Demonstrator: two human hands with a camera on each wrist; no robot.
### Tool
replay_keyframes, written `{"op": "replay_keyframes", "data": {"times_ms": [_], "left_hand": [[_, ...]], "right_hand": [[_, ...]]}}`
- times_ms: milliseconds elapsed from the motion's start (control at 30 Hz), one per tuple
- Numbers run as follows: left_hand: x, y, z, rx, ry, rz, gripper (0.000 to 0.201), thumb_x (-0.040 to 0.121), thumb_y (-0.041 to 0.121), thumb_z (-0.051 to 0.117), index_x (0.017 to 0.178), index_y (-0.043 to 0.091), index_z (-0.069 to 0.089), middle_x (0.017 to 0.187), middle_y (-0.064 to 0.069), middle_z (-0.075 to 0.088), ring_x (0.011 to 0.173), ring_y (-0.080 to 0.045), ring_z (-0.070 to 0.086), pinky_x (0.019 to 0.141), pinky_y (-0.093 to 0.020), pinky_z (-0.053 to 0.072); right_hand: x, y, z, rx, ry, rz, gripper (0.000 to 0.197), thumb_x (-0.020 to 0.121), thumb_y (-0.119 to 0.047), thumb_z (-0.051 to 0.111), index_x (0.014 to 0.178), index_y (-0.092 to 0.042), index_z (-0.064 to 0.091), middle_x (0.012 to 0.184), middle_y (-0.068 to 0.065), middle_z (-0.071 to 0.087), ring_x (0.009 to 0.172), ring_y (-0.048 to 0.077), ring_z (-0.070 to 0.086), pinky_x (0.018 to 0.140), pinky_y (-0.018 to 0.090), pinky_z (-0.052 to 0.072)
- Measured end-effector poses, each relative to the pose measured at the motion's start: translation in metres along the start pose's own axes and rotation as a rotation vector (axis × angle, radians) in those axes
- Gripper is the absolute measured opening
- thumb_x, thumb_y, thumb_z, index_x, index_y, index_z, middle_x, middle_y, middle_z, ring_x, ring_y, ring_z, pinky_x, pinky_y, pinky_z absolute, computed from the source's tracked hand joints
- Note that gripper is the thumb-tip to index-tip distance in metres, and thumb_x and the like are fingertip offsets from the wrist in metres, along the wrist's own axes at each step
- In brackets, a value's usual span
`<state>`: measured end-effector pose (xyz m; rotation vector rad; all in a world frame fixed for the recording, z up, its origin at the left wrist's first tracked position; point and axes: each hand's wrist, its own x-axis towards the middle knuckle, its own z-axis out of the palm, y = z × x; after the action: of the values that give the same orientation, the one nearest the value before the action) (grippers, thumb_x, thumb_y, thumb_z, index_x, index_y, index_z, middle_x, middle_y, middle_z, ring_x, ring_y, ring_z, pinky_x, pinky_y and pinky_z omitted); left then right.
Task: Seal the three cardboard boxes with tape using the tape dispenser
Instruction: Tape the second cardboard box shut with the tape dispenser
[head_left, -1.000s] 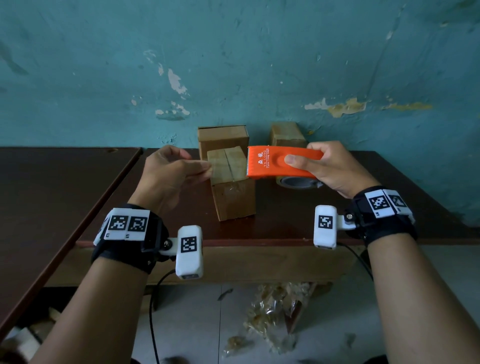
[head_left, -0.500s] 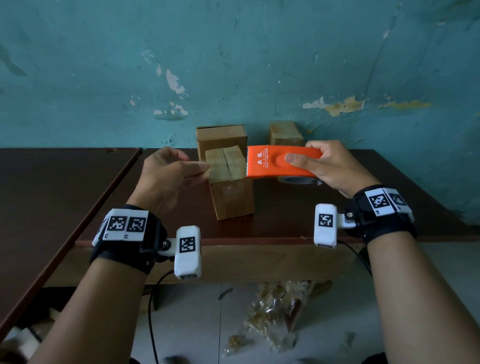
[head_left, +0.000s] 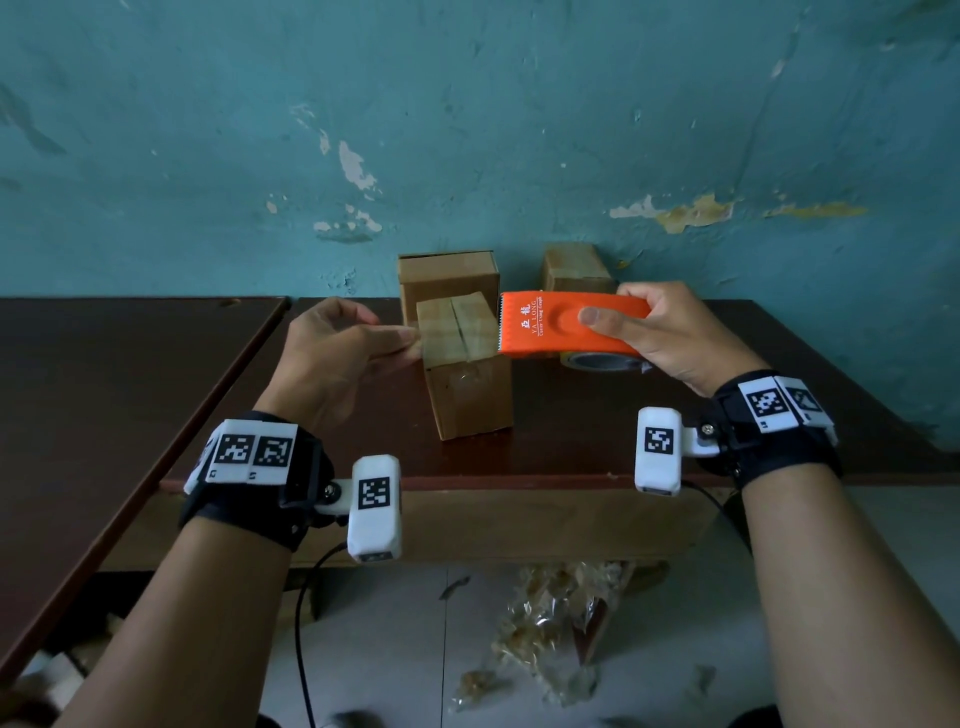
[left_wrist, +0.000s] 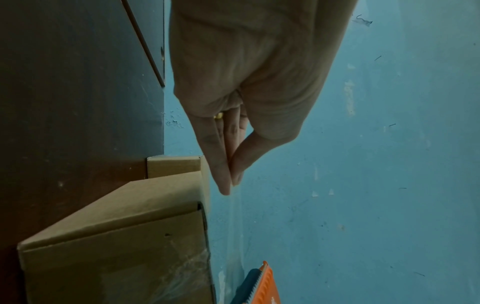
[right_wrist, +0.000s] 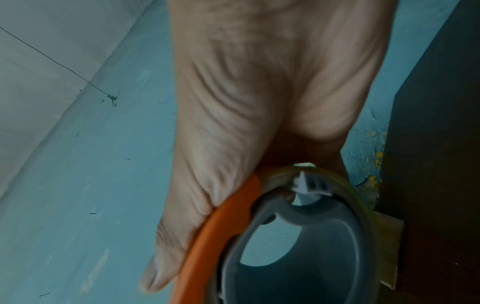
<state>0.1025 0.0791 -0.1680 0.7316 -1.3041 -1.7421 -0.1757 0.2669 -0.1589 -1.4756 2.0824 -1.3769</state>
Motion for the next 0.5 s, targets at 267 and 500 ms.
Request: {"op": "replay_keyframes", "data": {"times_ms": [267, 500], "left_hand": [[-0.0019, 0.0028, -0.0037, 0.022, 0.030, 0.004, 0.034, 0.085, -0.014, 0.076, 0.096, 0.010, 0.055, 0.076, -0.011, 0.077, 0.081, -0.027, 0.081, 0.063, -0.024, 0.062], [-0.0028, 0.0028, -0.0022, 0.011, 0.022, -0.035, 0.032, 0.086, -0.014, 0.076, 0.093, 0.009, 0.055, 0.069, -0.008, 0.076, 0.072, -0.022, 0.080, 0.062, -0.023, 0.061]], "right_hand": [[-0.0011, 0.0034, -0.0044, -0.025, 0.004, -0.006, 0.059, 0.083, -0.069, 0.074, 0.093, -0.011, 0.067, 0.078, -0.001, 0.070, 0.067, 0.010, 0.068, 0.052, 0.023, 0.052], [0.0038, 0.0043, -0.0043, 0.143, 0.059, 0.042, 0.043, 0.078, -0.061, 0.084, 0.079, -0.019, 0.071, 0.073, 0.005, 0.071, 0.067, 0.022, 0.069, 0.060, 0.031, 0.049]]}}
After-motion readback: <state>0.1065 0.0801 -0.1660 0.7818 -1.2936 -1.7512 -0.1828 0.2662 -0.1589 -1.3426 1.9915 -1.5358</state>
